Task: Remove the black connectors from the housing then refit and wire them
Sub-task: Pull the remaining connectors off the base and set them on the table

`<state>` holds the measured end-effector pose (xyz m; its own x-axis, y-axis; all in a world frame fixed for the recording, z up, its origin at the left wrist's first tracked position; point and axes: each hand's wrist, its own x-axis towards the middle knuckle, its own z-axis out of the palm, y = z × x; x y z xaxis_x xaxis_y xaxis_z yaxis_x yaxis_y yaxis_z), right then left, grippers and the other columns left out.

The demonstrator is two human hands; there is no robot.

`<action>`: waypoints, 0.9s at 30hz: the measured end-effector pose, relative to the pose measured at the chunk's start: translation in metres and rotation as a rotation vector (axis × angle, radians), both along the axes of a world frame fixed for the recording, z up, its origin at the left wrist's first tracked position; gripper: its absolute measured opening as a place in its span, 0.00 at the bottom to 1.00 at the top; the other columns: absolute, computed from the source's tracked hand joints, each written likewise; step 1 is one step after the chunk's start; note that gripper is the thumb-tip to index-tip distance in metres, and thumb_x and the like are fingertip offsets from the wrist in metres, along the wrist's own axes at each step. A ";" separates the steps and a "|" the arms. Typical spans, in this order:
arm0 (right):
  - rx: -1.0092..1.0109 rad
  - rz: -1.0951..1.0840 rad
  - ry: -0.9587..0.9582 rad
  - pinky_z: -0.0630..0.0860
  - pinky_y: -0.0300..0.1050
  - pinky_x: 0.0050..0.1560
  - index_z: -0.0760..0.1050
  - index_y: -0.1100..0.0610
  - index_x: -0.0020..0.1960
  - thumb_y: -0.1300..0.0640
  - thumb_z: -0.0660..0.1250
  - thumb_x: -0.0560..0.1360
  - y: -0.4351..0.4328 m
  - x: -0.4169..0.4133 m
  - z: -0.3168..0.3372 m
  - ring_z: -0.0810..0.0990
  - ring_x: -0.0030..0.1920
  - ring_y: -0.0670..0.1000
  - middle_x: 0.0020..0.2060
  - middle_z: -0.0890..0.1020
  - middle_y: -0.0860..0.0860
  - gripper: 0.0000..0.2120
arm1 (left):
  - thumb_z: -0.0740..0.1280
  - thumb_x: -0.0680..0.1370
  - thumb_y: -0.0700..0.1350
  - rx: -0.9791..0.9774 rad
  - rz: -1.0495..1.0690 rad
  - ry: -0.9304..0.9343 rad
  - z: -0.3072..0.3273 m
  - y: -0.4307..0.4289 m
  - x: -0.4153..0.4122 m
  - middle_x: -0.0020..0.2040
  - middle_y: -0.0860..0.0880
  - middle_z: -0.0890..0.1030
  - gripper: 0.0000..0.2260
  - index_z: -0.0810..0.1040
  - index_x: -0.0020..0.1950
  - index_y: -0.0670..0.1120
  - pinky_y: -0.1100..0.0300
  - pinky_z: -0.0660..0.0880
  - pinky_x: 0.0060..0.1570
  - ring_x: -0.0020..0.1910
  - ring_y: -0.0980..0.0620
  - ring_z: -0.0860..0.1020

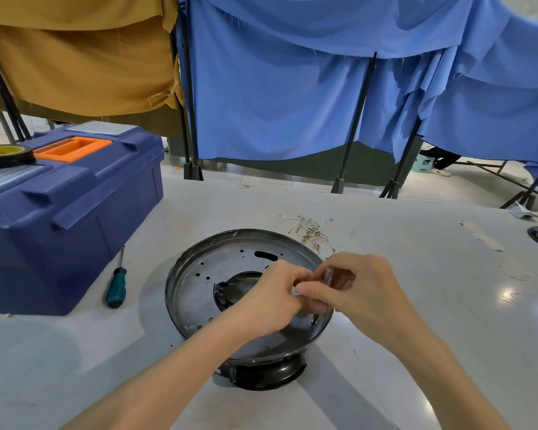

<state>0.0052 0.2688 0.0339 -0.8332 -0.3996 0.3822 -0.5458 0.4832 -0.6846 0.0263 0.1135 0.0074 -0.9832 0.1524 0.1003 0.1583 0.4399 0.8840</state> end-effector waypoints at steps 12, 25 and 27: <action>-0.106 -0.121 -0.055 0.73 0.34 0.27 0.77 0.57 0.30 0.55 0.80 0.64 -0.012 0.008 -0.008 0.78 0.24 0.46 0.23 0.79 0.51 0.13 | 0.70 0.68 0.28 -0.090 0.023 0.038 0.000 0.002 0.000 0.37 0.43 0.83 0.09 0.80 0.38 0.41 0.49 0.79 0.45 0.39 0.50 0.80; -0.140 -0.044 -0.058 0.80 0.48 0.34 0.78 0.53 0.34 0.57 0.78 0.67 -0.002 0.005 0.000 0.81 0.27 0.50 0.25 0.81 0.49 0.09 | 0.78 0.66 0.38 0.010 -0.024 0.041 0.003 0.003 0.004 0.38 0.48 0.83 0.10 0.82 0.37 0.51 0.54 0.77 0.54 0.43 0.50 0.81; -0.154 -0.109 -0.035 0.79 0.42 0.31 0.77 0.53 0.33 0.54 0.79 0.66 -0.007 0.008 -0.004 0.80 0.25 0.48 0.24 0.80 0.49 0.11 | 0.76 0.69 0.35 0.010 -0.037 0.058 0.002 0.003 0.003 0.38 0.47 0.84 0.10 0.84 0.38 0.50 0.59 0.76 0.54 0.43 0.51 0.81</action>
